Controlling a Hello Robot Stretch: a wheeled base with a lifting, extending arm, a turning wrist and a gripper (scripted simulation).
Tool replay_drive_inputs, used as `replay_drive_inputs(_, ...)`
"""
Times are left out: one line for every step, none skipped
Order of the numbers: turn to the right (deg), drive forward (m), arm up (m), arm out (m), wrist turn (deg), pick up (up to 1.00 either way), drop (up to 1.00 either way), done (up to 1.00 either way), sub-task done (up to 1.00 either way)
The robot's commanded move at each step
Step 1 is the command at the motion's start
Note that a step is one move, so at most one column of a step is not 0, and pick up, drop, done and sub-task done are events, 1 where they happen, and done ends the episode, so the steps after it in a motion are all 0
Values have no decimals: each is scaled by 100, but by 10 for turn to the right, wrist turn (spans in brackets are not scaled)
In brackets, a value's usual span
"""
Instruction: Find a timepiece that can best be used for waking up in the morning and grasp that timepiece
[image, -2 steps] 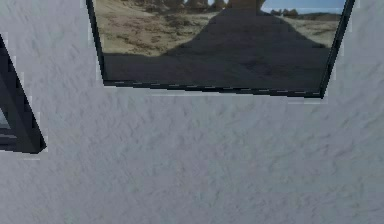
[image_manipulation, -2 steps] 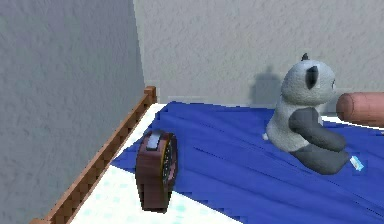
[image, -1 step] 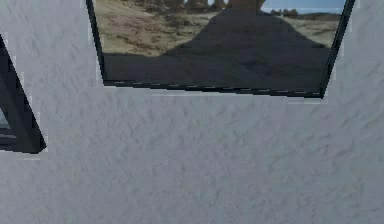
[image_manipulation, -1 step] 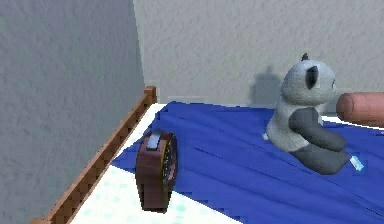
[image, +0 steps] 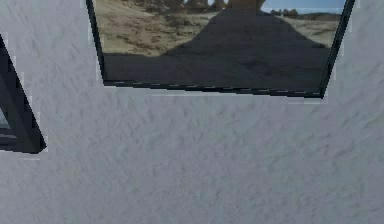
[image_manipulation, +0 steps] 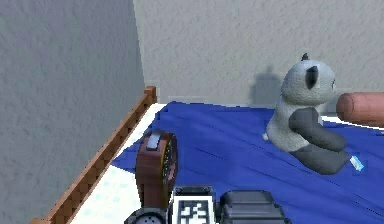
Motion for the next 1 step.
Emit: replay_drive_inputs(0, 0, 0, 12, 0, 0, 0, 0, 0)
